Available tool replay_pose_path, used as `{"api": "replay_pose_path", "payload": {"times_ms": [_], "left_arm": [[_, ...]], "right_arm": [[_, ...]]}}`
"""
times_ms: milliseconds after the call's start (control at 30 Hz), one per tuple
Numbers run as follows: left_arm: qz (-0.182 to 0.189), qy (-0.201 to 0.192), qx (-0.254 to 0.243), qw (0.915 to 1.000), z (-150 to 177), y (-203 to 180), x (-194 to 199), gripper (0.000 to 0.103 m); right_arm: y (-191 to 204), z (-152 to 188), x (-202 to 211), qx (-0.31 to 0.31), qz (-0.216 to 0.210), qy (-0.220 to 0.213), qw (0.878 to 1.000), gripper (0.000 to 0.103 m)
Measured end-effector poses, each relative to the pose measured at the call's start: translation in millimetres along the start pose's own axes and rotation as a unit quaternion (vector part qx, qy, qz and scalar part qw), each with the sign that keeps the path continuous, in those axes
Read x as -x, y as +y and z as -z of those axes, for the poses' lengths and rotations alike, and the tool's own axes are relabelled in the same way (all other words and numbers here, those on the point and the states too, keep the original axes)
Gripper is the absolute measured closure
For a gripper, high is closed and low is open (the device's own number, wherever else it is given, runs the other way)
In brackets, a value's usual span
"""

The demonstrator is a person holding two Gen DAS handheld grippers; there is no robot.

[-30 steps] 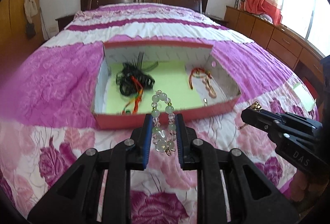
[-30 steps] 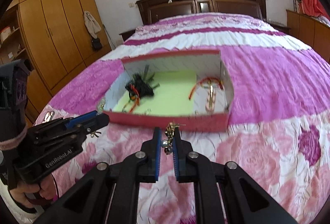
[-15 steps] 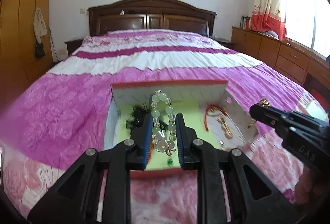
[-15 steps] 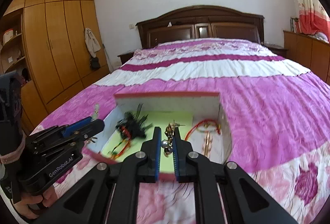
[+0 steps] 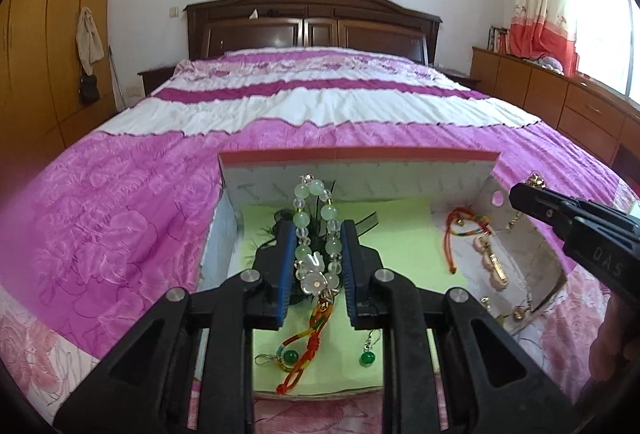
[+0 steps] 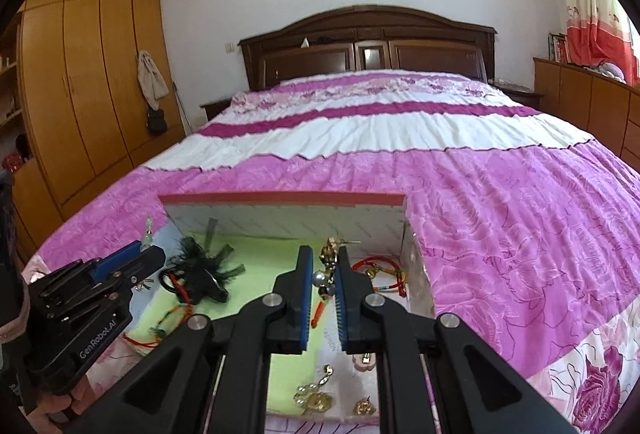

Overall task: Organize jewelry
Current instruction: 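Carry the bead bracelet and gold earring into the box and open both tools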

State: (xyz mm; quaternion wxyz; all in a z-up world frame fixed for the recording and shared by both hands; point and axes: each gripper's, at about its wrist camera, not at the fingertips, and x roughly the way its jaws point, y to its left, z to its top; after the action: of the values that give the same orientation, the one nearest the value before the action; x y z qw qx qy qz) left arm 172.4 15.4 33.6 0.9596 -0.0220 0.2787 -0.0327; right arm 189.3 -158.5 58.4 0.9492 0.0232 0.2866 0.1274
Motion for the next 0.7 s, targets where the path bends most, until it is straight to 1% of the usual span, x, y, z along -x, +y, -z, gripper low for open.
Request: {"api": "replay_pose_path", "payload": {"times_ms": [200,400,467,533,600,633,667,700], "left_arm": [[0.000,0.028,-0.006,0.9996,9,-2,-12,0.089],[-0.001,0.046,-0.007,0.9989,12,-4,-20,0.088],[-0.001,0.050,-0.006,0.9987,12,-4,-22,0.085],[-0.001,0.054,-0.003,0.9985,13,-3,-21,0.084],[0.001,0.061,-0.002,0.9981,12,-3,-22,0.079],[0.004,0.065,-0.003,0.9979,12,-4,-21,0.076],[0.005,0.067,-0.005,0.9977,12,-6,-20,0.070],[0.005,0.068,-0.006,0.9976,12,-7,-20,0.066]], "right_arm": [[-2,8,-28,0.002,0.000,0.044,0.999,0.092],[-2,20,-45,0.004,0.002,0.087,0.996,0.091],[-4,22,-51,0.000,0.001,0.101,0.995,0.091],[-8,23,-55,-0.008,0.002,0.113,0.994,0.091],[-10,22,-55,-0.017,0.001,0.122,0.992,0.090],[-11,21,-53,-0.022,-0.003,0.123,0.992,0.086],[-11,20,-52,-0.025,-0.007,0.124,0.992,0.082],[-11,18,-48,-0.029,-0.013,0.122,0.992,0.073]]}}
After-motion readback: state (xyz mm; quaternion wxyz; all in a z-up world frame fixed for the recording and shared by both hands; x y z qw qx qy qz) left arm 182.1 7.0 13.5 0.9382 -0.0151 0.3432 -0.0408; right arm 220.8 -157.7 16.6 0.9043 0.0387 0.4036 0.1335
